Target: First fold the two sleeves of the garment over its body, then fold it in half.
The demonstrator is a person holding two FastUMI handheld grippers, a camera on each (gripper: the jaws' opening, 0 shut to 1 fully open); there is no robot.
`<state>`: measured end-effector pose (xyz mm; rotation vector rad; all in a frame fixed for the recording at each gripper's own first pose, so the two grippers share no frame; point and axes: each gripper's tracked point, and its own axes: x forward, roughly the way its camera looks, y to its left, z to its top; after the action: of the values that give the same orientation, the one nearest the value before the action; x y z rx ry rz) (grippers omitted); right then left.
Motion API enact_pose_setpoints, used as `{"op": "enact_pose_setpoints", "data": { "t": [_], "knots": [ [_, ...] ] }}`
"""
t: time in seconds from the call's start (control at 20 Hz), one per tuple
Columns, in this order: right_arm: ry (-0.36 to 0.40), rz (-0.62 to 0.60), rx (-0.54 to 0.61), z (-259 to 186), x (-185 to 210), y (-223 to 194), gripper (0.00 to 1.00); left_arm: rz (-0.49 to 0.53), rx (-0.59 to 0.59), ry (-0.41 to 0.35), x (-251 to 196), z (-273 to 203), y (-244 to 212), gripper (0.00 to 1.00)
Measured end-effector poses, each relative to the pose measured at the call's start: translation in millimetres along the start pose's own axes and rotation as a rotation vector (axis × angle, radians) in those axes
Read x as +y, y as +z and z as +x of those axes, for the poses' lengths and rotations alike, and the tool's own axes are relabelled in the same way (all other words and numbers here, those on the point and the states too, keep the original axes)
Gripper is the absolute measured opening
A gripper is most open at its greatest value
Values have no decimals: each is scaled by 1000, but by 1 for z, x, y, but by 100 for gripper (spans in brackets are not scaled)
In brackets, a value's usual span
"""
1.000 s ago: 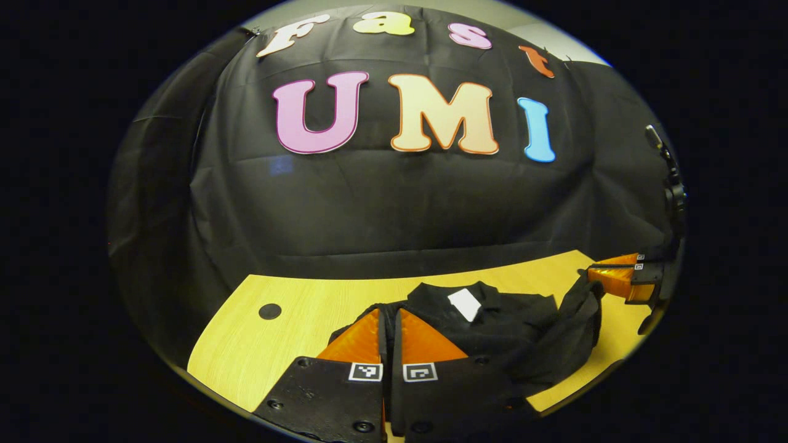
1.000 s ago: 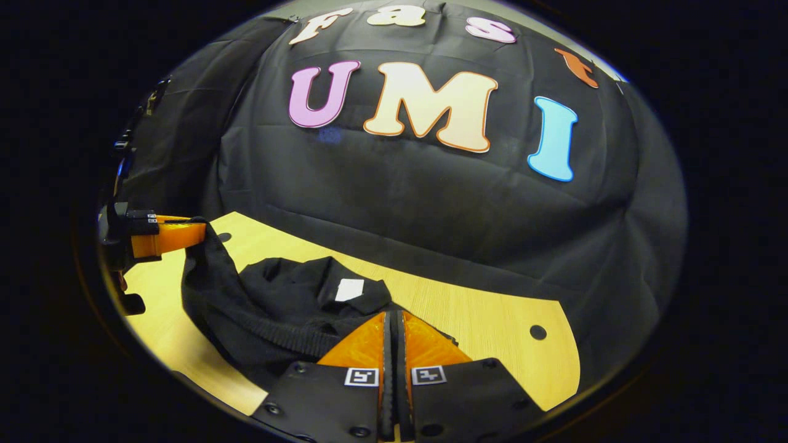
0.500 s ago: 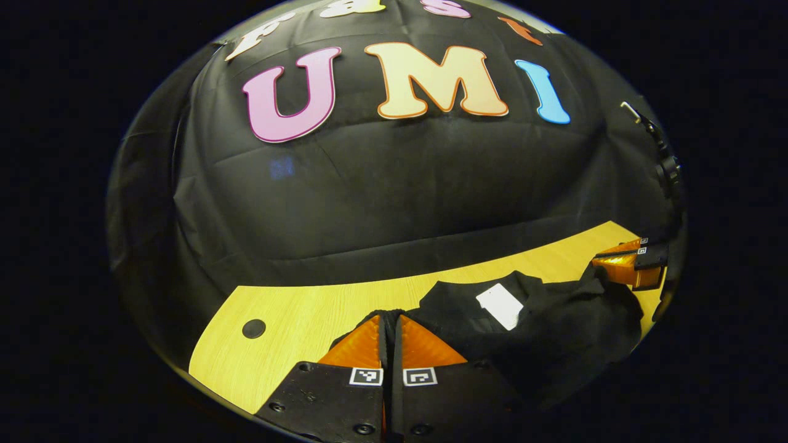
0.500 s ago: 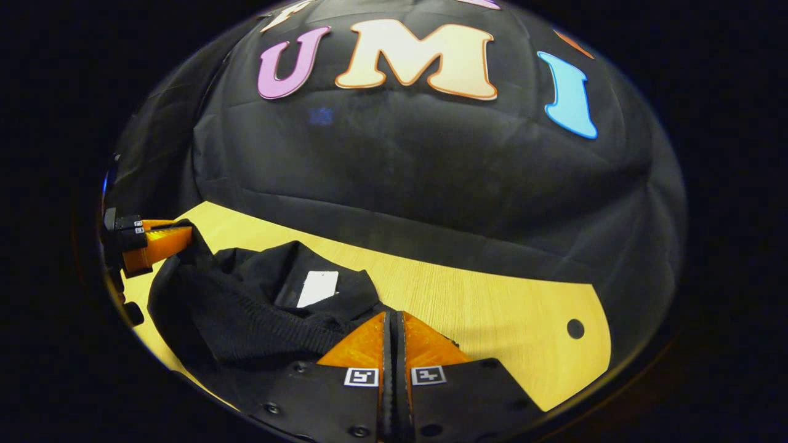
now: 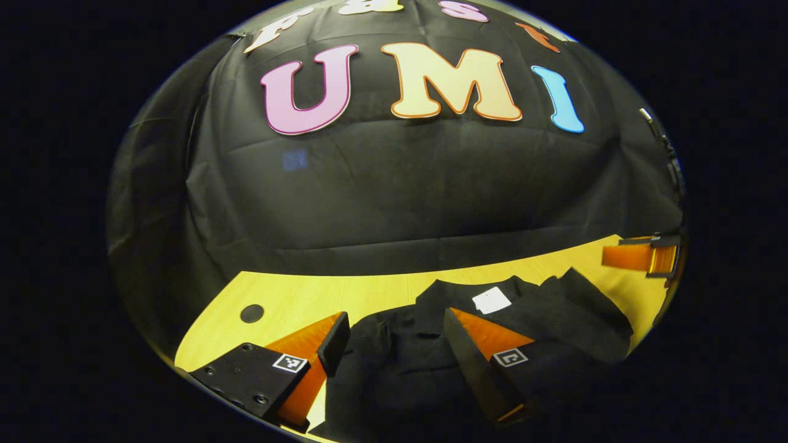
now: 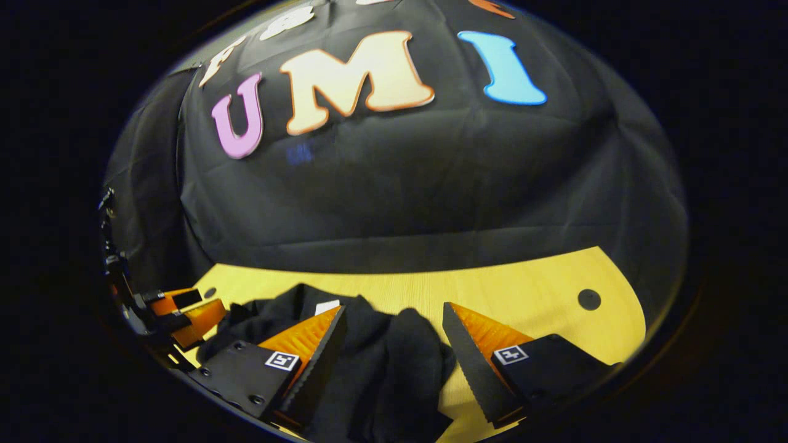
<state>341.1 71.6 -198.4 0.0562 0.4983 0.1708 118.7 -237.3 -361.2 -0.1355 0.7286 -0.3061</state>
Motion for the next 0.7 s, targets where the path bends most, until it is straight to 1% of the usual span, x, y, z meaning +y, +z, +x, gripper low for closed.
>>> {"op": "enact_pose_setpoints", "data": {
  "t": [0.05, 0.1, 0.15, 0.25, 0.3, 0.4, 0.45, 0.5, 0.7],
  "knots": [
    [-1, 4, -38, -16, -2, 9, 99, -23, -17, -7, 0, -9, 11, 93],
    [-2, -1, -78, -34, -3, 19, 95, -57, -48, -11, 3, -22, 27, 93],
    [-3, -9, -111, -49, -2, 24, 98, -80, -68, -14, 5, -32, 36, 93],
    [-14, -37, -181, -83, 3, 28, 98, -142, -107, -34, 7, -61, 50, 93],
    [-26, -47, -201, -101, 6, 24, 98, -170, -129, -43, 11, -74, 55, 93],
    [-42, -71, -212, -137, 19, 7, 98, -187, -146, -48, 24, -101, 57, 93],
    [-48, -85, -216, -155, 28, -4, 95, -184, -147, -53, 31, -115, 54, 90],
    [-56, -99, -225, -173, 36, -14, 98, -182, -153, -61, 36, -129, 51, 92],
    [-74, -153, -304, -236, 72, -50, 97, -149, -171, -86, 55, -183, 39, 93]
  ]
}}
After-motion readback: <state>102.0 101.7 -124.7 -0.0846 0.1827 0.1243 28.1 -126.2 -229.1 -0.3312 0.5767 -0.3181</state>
